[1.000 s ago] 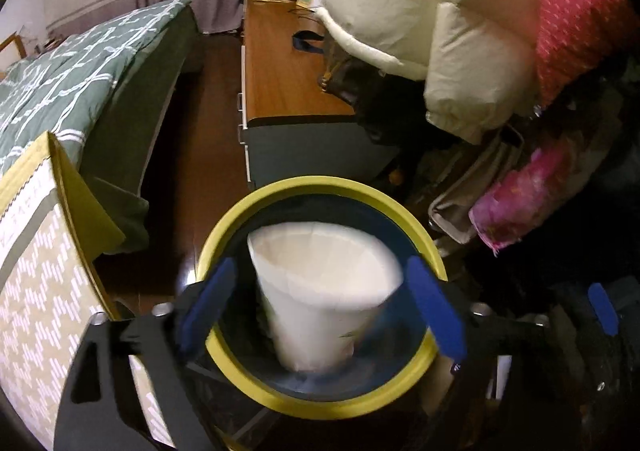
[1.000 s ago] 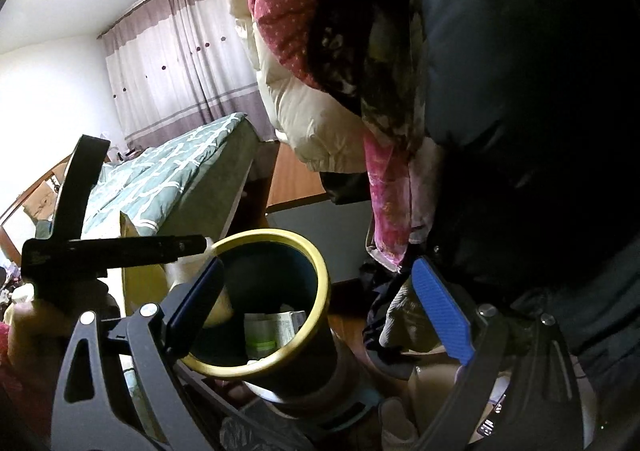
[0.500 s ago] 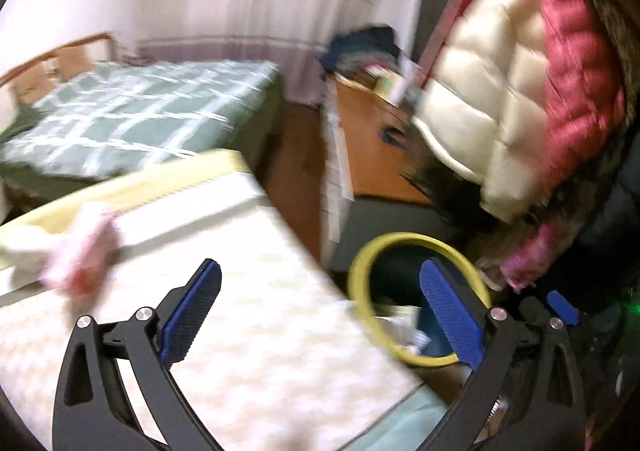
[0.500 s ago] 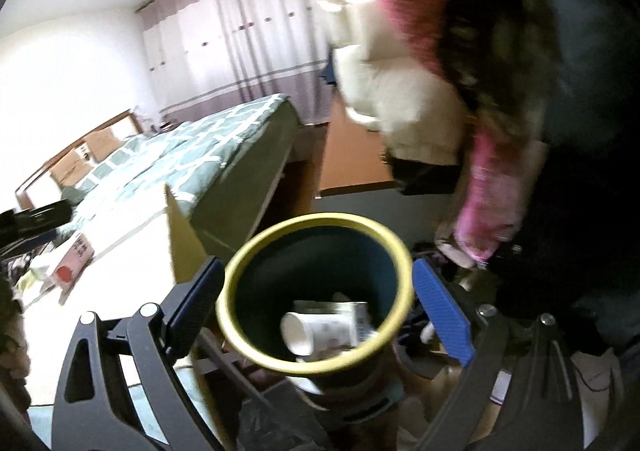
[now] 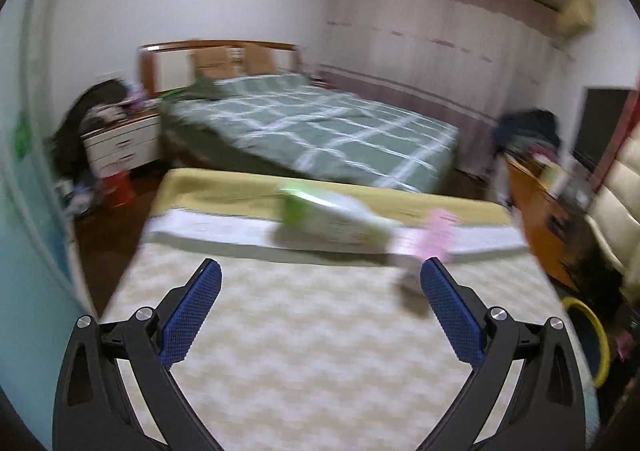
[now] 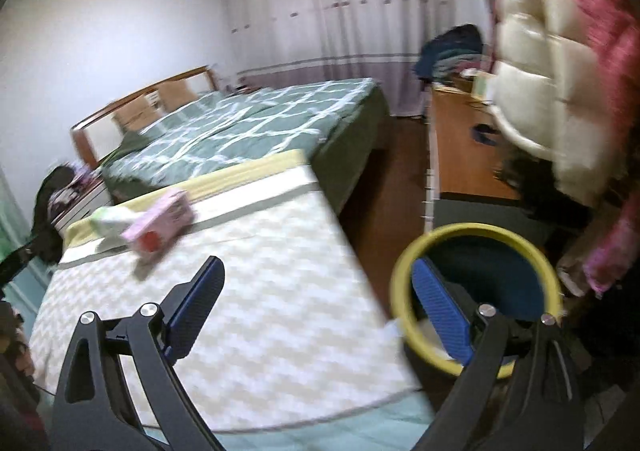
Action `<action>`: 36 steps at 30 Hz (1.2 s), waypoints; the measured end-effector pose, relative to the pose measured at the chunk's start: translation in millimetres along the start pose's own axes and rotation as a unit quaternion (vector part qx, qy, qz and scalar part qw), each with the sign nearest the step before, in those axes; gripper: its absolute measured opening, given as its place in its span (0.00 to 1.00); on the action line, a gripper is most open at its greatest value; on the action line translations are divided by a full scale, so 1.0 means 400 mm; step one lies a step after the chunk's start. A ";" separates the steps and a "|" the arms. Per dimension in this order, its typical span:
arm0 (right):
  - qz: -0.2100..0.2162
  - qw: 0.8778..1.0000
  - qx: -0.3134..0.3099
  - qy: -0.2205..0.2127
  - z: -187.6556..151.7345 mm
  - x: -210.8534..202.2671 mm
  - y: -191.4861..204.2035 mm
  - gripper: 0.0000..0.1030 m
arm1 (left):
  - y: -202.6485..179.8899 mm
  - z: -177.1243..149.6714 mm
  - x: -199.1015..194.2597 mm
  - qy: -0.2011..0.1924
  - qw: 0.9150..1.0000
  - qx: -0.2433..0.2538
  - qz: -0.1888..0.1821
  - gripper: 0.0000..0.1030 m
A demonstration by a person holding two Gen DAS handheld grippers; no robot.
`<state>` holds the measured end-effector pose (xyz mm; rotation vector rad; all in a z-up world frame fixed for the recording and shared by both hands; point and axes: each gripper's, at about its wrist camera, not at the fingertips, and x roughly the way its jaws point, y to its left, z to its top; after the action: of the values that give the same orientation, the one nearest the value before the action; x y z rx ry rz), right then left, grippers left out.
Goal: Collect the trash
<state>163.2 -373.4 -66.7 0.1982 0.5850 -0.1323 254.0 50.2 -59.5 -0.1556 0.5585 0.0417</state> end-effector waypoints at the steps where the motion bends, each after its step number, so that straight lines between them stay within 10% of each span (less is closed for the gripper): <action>1: 0.006 1.000 -0.006 0.002 0.006 0.008 0.031 0.87 | 0.023 -0.004 0.004 -0.004 1.000 -0.009 0.013 0.95; 12: 0.085 0.993 -0.063 0.050 0.043 0.193 0.412 0.87 | 0.175 -0.028 0.047 0.002 0.995 -0.082 0.063 0.95; 23: 0.029 0.990 -0.028 0.132 0.053 0.456 0.538 0.87 | 0.124 -0.044 0.047 0.009 0.996 -0.062 0.067 0.95; 32: 0.036 0.988 -0.031 0.149 0.047 0.486 0.524 0.37 | 0.120 -0.045 0.053 0.015 0.996 -0.060 0.063 0.95; 36: 0.050 0.987 -0.036 0.145 0.040 0.450 0.484 0.37 | 0.111 -0.048 0.053 0.017 0.997 -0.053 0.061 0.95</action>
<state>355.2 -200.6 -125.9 0.1767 0.8672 0.0157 258.4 90.9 -92.8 -0.2249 0.6007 0.1875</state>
